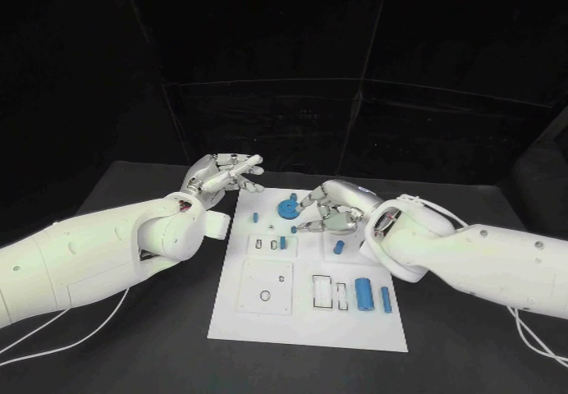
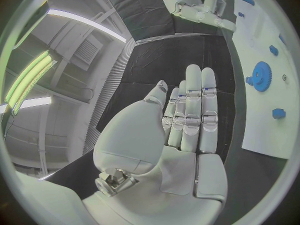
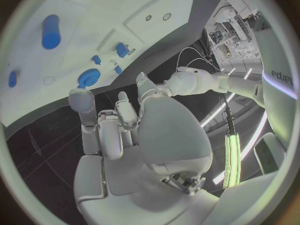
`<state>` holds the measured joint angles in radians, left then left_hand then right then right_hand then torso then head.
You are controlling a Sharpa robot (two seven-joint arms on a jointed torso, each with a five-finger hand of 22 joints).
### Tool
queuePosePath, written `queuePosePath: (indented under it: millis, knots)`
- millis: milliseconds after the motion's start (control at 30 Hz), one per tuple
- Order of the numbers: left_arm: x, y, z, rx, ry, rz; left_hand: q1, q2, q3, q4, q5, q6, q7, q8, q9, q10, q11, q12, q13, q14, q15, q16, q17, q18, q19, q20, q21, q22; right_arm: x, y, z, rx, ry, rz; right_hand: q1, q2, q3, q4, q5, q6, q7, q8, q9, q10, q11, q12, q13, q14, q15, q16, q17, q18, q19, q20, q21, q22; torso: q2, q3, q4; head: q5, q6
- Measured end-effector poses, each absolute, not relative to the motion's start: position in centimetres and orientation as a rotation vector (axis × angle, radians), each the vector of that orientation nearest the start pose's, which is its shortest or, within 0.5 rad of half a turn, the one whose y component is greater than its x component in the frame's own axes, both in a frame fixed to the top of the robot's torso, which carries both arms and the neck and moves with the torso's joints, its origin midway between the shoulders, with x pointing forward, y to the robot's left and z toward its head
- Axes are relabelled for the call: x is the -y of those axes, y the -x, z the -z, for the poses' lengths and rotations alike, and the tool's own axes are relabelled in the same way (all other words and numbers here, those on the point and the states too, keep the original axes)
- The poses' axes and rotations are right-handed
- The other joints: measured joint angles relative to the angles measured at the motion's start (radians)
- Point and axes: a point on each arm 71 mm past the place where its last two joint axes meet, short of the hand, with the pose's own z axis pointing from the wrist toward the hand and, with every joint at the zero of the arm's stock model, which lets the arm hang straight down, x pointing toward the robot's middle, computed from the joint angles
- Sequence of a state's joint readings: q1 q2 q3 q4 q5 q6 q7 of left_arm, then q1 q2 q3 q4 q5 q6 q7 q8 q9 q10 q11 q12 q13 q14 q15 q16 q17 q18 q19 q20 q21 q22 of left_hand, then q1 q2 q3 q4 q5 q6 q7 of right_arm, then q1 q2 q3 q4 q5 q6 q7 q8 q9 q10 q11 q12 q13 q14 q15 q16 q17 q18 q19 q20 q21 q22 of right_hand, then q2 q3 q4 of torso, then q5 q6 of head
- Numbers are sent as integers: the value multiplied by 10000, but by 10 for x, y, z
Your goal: Assemble the parts on the task board
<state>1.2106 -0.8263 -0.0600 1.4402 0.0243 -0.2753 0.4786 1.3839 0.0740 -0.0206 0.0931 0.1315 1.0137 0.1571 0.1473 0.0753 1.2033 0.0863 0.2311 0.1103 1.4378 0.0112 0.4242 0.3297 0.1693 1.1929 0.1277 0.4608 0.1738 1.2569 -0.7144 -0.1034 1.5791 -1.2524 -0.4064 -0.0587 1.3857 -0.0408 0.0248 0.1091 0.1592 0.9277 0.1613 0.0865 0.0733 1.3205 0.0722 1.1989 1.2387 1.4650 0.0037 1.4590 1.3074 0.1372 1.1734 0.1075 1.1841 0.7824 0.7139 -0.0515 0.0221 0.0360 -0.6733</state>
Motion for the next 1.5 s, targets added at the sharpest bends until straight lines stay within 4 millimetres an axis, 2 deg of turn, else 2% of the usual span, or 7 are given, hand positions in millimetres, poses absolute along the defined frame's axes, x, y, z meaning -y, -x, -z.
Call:
queuePosePath:
  millis: [167, 333, 400, 467, 833, 1067, 1500]
  knots:
    - [-227, -506, 179, -14787, 10185, 14903, 68, -97, 29, 110, 0, 535, -434, 40, 110, 1648, -540, 848, 646, 266, -546, 6363, 6296, -1, 969, -595, 1643, 1105, 152, -483, 156, -17241, -818, -10403, 581, 268, 226, -380, 17, 442, -136, 115, 27, -564, -135, -1697, -1397, -13, -175, -1036, -1018, 267, -817, -162, -1317, -1939, -74, 29, 11, 33, -26]
    - [-224, -511, 170, -16801, 8525, 13632, -272, -271, -239, 684, 0, 696, -596, 300, 453, 1749, -654, 1944, 1802, 280, -581, 9358, 9454, -94, 1044, -750, 4429, 4112, 186, -494, 146, -17565, -3041, -11385, 698, 280, 395, -558, 17, 679, -200, 115, -23, -1328, -222, -4686, -3755, -308, -306, -2774, -2995, 423, -1207, -251, -2520, -3222, -156, 61, -13, 62, -64]
    - [-221, -511, 168, -17522, 7875, 13019, -640, -270, -438, 1048, 0, 846, -746, 541, 701, 1888, -764, 2802, 2579, 293, -666, 10554, 9727, -452, 1459, -770, 5937, 6031, 194, -496, 144, -17547, -3643, -11635, 698, 280, 422, -584, 16, 710, -201, 115, -34, -1328, -222, -5304, -4219, -308, -306, -3163, -3333, 423, -1207, -251, -2750, -3379, -190, 85, -26, 69, -99]
    - [-218, -511, 165, -18314, 7138, 12238, -688, -215, -536, 1388, 47, 796, -908, 1020, 1324, 1831, -898, 5629, 5543, 291, -771, 11336, 9784, -707, 1858, -813, 7668, 8205, 202, -498, 142, -17478, -4173, -11849, 698, 280, 419, -587, 16, 710, -201, 81, -34, -1328, -222, -5597, -4430, -308, -306, -3357, -3488, 420, -1147, -238, -2858, -3457, -217, 105, -35, 77, -111]
    - [-187, -513, 158, -21517, 3692, 8114, -1737, -251, -1660, 1947, -338, -151, -831, 2812, 3424, 1674, -902, 9821, 10164, 292, -772, 11436, 9783, -856, 2091, -754, 9255, 10491, 217, -505, 137, -17106, -4982, -11947, 579, 80, 270, -736, 68, 810, -205, 115, -33, -499, -259, -3478, -2712, -31, -325, -2349, -2069, 420, -826, -272, -2909, -3514, -293, 175, -92, 128, -175]
    - [-172, -520, 168, -22519, 2622, 5832, -2029, -56, -1995, 1974, -543, -668, -979, 3942, 4621, 1743, -936, 10478, 10910, 292, -772, 11436, 9782, -854, 2143, -802, 9470, 10918, 215, -507, 137, -17043, -4857, -11716, 537, 39, 202, -804, 215, 845, -239, 174, -15, -314, -266, -2637, -2020, -32, -325, -2037, -1644, 418, -739, -290, -2908, -3514, -306, 179, -102, 135, -198]
    - [-146, -527, 181, -23404, 1577, 4326, -2121, 36, -2084, 1991, -542, -830, -930, 4105, 4907, 1742, -936, 10509, 10958, 292, -771, 11436, 9781, -855, 2142, -802, 9470, 10955, 214, -510, 138, -16989, -4750, -11288, 379, 43, 135, -739, 605, 845, -239, 258, -17, -303, -277, -2268, -1692, -32, -324, -1948, -1448, 418, -670, -290, -2907, -3514, -289, 164, -89, 149, -278]
